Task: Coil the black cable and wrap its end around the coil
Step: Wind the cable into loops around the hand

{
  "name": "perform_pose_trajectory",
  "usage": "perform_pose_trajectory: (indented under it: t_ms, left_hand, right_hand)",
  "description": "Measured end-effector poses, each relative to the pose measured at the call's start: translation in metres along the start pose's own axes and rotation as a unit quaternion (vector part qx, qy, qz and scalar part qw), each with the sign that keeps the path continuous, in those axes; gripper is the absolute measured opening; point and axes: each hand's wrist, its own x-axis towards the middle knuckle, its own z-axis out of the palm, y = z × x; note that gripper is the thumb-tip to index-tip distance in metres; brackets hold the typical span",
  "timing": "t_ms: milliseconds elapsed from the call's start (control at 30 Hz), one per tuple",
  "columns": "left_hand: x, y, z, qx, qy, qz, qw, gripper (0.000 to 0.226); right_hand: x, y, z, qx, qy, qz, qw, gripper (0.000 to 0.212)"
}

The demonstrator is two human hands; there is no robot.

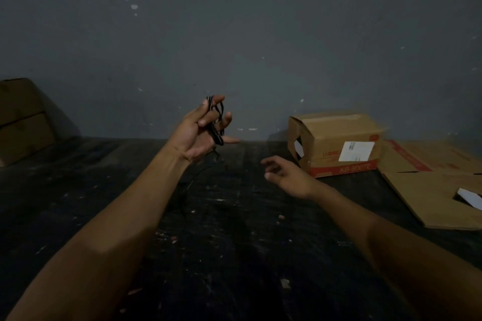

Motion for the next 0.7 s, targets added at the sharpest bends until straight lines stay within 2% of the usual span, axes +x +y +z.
perform_pose_trajectory:
  t_ms: [200,333,433,500,600,700]
  left_hand:
    - [0.003,0.021,0.02,0.001,-0.045,0.004,0.999,0.032]
    - [0.002,0.024,0.031,0.008,-0.067,0.001,0.998,0.032]
    - [0.002,0.022,0.041,0.001,-0.079,0.001,0.997,0.034]
    - [0.003,0.02,0.048,-0.002,-0.084,0.001,0.996,0.035]
    - [0.005,0.016,0.056,0.003,-0.084,0.001,0.996,0.035]
    - [0.007,0.015,0.063,-0.002,-0.092,0.003,0.996,0.035]
  right_hand:
    - [0.012,-0.006,0.025,0.066,0.006,0.002,0.998,0.062]
    - [0.015,-0.009,0.029,0.149,0.042,0.038,0.987,0.067]
    - [0.012,-0.006,0.029,0.219,0.007,0.063,0.974,0.069]
    - [0.009,-0.002,0.031,0.238,-0.042,0.077,0.967,0.057]
    - [0.002,0.006,0.036,0.21,-0.069,0.069,0.973,0.025]
    - [-0.006,0.012,0.038,0.092,-0.048,0.062,0.993,0.024]
